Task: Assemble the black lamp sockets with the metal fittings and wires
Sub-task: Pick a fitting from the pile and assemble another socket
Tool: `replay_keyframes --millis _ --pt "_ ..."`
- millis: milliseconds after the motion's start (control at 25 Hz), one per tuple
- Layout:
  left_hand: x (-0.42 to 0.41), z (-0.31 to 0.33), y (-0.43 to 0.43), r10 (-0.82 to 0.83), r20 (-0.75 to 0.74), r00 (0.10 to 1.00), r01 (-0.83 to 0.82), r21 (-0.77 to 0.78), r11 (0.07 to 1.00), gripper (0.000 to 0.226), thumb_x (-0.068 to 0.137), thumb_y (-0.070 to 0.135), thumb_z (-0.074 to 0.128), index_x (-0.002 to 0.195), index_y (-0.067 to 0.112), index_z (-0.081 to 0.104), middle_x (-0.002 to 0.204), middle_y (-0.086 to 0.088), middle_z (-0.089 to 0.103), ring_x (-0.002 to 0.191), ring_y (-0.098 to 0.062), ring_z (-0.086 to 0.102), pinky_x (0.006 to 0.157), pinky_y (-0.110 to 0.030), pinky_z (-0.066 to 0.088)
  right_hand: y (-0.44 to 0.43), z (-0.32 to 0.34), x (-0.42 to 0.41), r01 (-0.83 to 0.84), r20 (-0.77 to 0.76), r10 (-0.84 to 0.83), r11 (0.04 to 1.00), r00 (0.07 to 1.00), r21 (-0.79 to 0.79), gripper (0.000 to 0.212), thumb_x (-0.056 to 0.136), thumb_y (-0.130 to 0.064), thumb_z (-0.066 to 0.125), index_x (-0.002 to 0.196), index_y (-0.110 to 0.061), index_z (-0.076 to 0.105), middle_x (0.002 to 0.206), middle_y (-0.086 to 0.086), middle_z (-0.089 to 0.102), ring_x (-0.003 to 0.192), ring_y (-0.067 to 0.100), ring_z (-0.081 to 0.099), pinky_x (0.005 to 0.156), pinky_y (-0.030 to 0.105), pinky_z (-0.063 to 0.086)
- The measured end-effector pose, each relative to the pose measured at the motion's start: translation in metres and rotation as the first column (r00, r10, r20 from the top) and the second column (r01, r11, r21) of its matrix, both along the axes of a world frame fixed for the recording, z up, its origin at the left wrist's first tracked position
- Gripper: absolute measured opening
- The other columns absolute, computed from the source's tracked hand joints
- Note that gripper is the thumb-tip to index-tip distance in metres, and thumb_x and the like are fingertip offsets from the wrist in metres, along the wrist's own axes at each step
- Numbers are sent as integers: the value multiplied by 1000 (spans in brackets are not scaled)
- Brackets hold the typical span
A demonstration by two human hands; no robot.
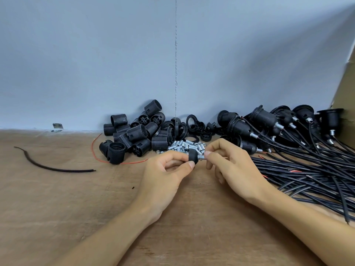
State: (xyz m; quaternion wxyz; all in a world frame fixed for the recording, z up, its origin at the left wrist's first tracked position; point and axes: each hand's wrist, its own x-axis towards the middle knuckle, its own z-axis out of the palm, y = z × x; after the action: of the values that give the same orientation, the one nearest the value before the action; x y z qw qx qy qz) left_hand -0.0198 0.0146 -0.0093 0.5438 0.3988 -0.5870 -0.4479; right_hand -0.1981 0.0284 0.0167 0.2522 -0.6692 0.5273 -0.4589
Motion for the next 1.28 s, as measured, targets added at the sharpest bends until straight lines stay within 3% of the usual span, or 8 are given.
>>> replay_keyframes --millis 200,360,560,680,840,1040,1160,1280 --pt "1 0 0 5 4 1000 -5 6 1000 22 84 10 80 83 32 78 83 4 78 78 -8 74 72 -14 53 -4 -4 -2 6 -44 -7 1000 999 -15 12 95 -26 64 83 -25 65 70 -3 68 52 8 52 58 25 43" --pt "1 0 0 11 39 999 -11 -11 1000 21 83 11 81 83 32 78 85 5 78 80 -7 74 73 -14 53 -6 -5 -1 52 -86 -50 998 995 22 51 102 -49 44 67 -16 62 56 3 64 41 4 49 53 19 39" --pt "0 0 0 17 15 1000 -17 4 1000 20 83 11 81 83 30 78 85 3 78 79 -8 74 74 -17 53 -3 -1 -2 -39 -77 39 999 996 3 22 98 -38 58 84 -21 63 69 -3 68 47 2 52 55 18 42" --pt "1 -1 0 16 36 999 -16 -1 1000 19 83 13 81 85 32 78 86 5 78 81 -7 73 76 -18 52 -5 0 0 33 -93 -28 998 995 50 52 103 -49 40 71 -16 64 60 2 68 42 2 51 54 18 38" --pt "0 -1 0 17 25 1000 -17 1 1000 21 84 13 81 83 33 77 84 5 78 78 -7 73 76 -20 52 -3 0 -3 -67 -53 71 995 996 76 26 98 -40 56 85 -19 62 69 -2 68 44 8 50 51 21 42" --pt "0 -1 -1 28 49 998 -27 -19 999 21 84 14 81 84 35 77 84 7 78 79 -5 73 78 -21 51 -4 0 -1 -34 -54 39 994 998 106 51 101 -52 42 73 -15 61 57 -1 64 41 6 47 49 16 39" --pt "0 -1 0 22 37 999 -21 -9 1000 21 84 14 81 84 34 77 84 6 78 79 -6 73 77 -21 52 -5 -1 -4 -80 -83 85 995 993 65 25 98 -42 55 86 -21 61 66 -8 64 48 4 49 53 18 41" --pt "0 -1 0 35 51 998 -34 -14 999 21 83 15 82 84 35 77 85 7 78 80 -6 73 78 -21 51 -6 -2 -3 -27 -65 32 997 997 75 54 101 -54 40 72 -16 64 58 3 66 43 1 50 53 13 38"
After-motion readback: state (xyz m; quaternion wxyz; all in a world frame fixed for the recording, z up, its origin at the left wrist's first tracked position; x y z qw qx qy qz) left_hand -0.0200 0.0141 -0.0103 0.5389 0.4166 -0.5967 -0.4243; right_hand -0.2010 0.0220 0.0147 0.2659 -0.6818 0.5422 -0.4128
